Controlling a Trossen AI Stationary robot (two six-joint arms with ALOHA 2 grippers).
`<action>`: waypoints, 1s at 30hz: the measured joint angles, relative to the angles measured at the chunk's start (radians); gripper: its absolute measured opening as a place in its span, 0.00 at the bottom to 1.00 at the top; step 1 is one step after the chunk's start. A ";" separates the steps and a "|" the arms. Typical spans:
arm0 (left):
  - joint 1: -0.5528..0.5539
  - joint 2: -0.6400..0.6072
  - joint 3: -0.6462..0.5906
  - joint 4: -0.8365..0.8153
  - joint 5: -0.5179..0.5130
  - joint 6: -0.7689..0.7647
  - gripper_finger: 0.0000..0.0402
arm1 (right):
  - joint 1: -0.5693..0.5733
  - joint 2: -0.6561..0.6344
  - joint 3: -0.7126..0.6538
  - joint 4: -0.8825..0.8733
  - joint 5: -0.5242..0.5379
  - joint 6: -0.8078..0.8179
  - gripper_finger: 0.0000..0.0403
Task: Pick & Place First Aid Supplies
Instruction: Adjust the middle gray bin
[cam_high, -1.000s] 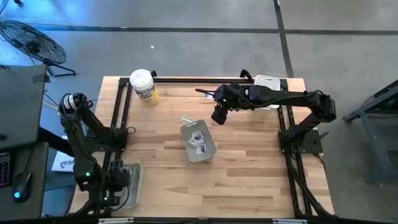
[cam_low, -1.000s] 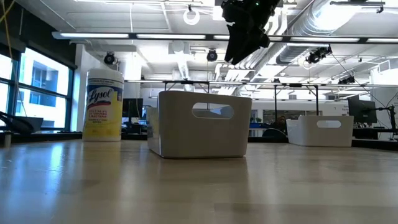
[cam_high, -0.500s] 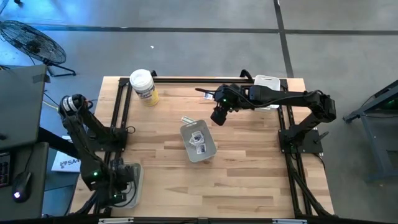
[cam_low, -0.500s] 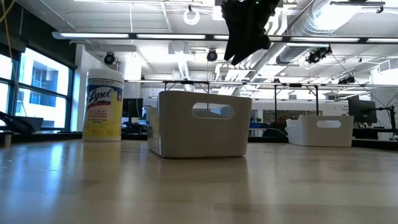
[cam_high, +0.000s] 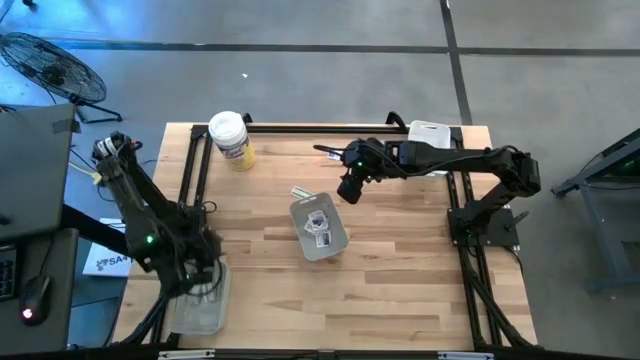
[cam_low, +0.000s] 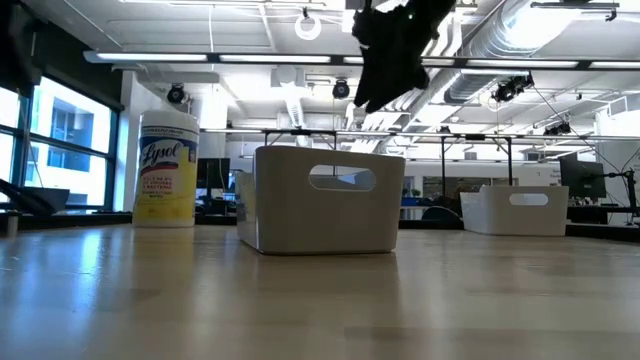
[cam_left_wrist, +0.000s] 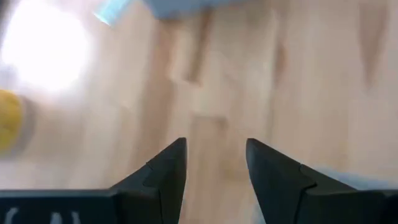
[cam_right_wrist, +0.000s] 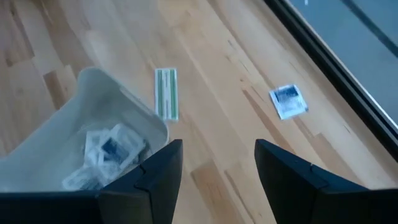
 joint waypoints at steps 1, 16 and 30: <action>0.016 -0.028 -0.016 0.000 -0.041 0.011 0.40 | -0.001 0.000 -0.023 0.042 0.005 -0.002 0.48; 0.529 -0.172 -0.322 0.673 -0.058 0.663 0.40 | 0.024 0.162 -0.094 0.438 -0.141 -0.125 0.48; 0.905 0.067 -0.491 1.400 0.226 1.002 0.40 | 0.014 0.192 -0.079 0.441 -0.136 -0.196 0.48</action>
